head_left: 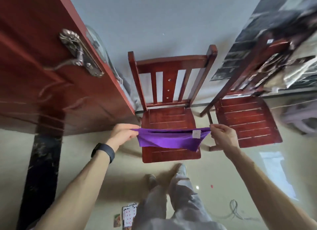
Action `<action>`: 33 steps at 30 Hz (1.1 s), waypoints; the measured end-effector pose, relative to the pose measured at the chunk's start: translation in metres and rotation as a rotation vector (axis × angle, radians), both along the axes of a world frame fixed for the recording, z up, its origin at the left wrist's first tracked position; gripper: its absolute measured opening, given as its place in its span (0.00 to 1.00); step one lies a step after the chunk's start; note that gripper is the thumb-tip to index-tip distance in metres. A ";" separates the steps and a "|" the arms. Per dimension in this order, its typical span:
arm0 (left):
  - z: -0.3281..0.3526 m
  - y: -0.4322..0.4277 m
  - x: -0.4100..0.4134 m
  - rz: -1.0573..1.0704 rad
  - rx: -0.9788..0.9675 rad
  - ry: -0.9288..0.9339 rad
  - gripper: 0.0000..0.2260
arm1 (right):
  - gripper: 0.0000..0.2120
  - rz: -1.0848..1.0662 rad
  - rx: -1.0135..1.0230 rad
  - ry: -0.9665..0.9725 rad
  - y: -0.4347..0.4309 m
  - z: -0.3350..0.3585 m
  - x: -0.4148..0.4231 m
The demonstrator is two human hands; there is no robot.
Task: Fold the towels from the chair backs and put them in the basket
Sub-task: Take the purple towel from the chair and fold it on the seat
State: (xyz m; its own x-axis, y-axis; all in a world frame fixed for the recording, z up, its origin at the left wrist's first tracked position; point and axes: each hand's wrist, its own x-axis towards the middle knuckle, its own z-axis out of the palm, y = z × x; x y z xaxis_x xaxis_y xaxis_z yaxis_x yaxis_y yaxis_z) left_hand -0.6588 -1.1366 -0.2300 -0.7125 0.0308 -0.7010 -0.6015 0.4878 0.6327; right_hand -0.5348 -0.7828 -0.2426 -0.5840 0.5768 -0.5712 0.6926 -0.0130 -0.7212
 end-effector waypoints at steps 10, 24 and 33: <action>0.045 -0.021 -0.003 0.181 -0.011 0.140 0.12 | 0.02 0.120 0.148 0.106 -0.019 0.056 -0.001; 0.070 -0.054 -0.006 -0.364 0.040 0.103 0.05 | 0.04 -0.280 -0.325 0.134 -0.019 0.034 0.008; 0.048 -0.056 -0.003 -0.447 -0.224 0.438 0.04 | 0.12 0.020 0.096 0.077 -0.028 0.040 0.006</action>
